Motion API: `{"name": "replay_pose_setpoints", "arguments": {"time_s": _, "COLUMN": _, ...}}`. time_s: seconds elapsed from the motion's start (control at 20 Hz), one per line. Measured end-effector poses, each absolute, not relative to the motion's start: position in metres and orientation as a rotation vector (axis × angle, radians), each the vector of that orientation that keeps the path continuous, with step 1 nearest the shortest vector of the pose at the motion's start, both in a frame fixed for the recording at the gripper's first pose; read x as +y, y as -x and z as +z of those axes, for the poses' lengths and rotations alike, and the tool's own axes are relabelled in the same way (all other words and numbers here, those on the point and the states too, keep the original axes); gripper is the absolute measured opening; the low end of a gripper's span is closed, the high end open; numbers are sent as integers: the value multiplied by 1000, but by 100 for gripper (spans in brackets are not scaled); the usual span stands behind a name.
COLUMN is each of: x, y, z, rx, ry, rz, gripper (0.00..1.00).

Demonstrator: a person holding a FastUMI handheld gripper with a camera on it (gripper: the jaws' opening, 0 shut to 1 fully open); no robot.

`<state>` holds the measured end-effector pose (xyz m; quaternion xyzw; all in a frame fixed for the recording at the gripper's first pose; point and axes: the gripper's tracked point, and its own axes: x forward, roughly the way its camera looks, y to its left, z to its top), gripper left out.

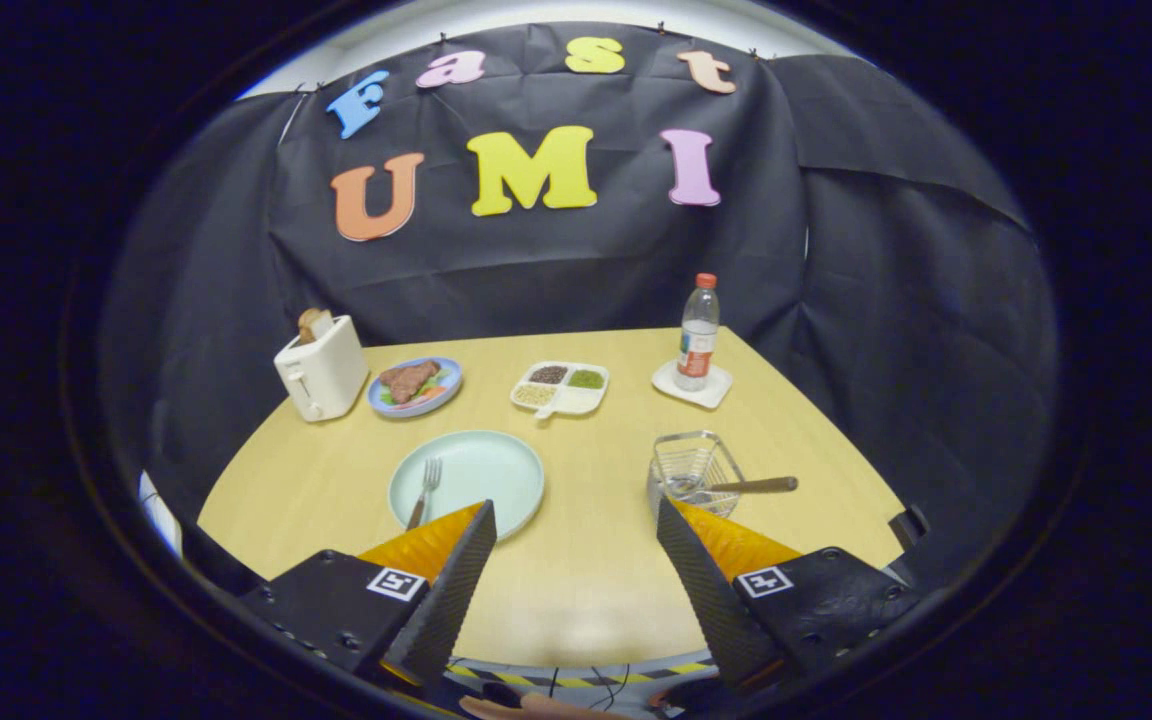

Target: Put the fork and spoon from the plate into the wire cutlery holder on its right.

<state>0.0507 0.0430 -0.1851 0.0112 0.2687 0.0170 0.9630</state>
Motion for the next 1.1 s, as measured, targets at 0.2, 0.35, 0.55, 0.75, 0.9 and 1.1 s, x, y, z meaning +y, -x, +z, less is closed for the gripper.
{"name": "replay_pose_setpoints", "arguments": {"time_s": 0.2, "x": 84, "y": -55, "z": -203, "rx": 555, "ry": -50, "rz": 98, "gripper": 97}}
{"name": "replay_pose_setpoints", "arguments": {"time_s": 0.35, "x": 104, "y": -58, "z": -222, "rx": 590, "ry": -60, "rz": 108, "gripper": 97}}
{"name": "replay_pose_setpoints", "arguments": {"time_s": 0.55, "x": 130, "y": -61, "z": -248, "rx": 656, "ry": -68, "rz": 124, "gripper": 97}}
{"name": "replay_pose_setpoints", "arguments": {"time_s": 0.75, "x": 152, "y": -61, "z": -277, "rx": 751, "ry": -83, "rz": 130, "gripper": 97}}
{"name": "replay_pose_setpoints", "arguments": {"time_s": 0.9, "x": 165, "y": -58, "z": -301, "rx": 852, "ry": -74, "rz": 114, "gripper": 97}}
{"name": "replay_pose_setpoints", "arguments": {"time_s": 1.1, "x": 183, "y": -61, "z": -313, "rx": 907, "ry": -48, "rz": 109, "gripper": 97}}
